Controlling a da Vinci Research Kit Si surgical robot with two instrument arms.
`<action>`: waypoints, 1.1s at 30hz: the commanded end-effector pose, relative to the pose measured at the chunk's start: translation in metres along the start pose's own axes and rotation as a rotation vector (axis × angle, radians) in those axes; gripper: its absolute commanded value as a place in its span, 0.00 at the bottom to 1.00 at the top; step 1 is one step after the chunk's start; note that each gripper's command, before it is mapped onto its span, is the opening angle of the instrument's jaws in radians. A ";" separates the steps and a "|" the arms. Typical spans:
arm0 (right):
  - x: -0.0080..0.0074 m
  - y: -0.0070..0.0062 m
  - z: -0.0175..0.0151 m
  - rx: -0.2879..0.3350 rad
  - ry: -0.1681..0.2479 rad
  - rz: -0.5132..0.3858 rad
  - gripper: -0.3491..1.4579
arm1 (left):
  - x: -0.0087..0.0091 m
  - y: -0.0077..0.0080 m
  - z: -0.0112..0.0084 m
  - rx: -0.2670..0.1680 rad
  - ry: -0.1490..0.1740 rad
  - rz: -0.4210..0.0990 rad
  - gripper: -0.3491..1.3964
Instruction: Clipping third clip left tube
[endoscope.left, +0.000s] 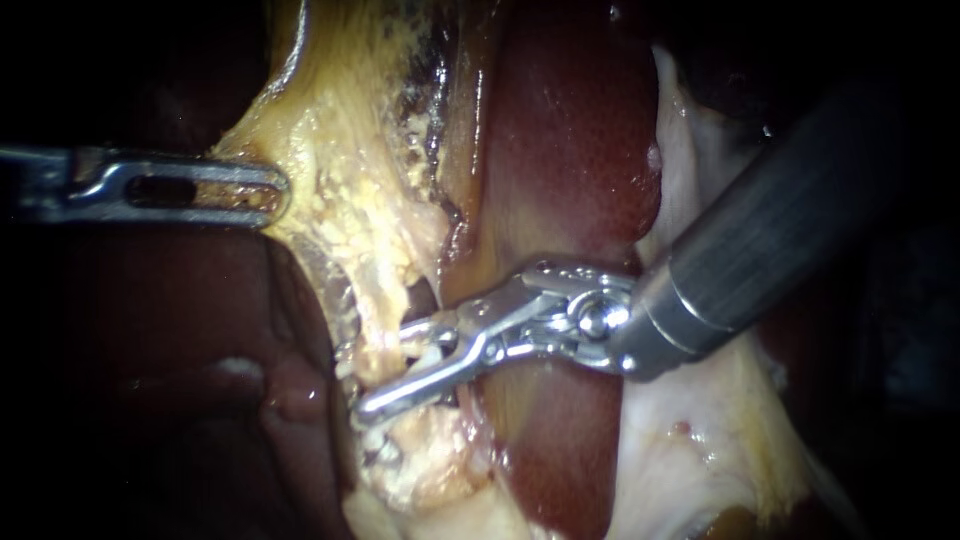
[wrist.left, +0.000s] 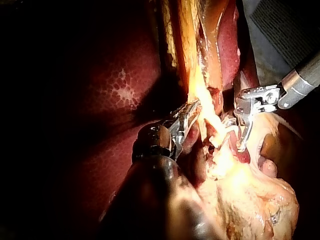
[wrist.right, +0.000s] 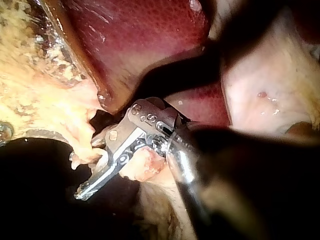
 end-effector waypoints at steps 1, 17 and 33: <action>0.0007 -0.0001 -0.0004 -0.007 0.009 0.022 0.45 | 0.0000 0.0000 0.0000 0.000 0.000 0.000 0.00; 0.0040 0.0003 -0.0025 -0.062 0.085 0.204 0.36 | 0.0000 0.0002 0.0001 0.000 0.000 0.001 0.00; 0.0039 0.0009 -0.0027 -0.166 0.118 0.165 0.00 | 0.0000 0.0002 0.0001 0.000 0.000 0.001 0.00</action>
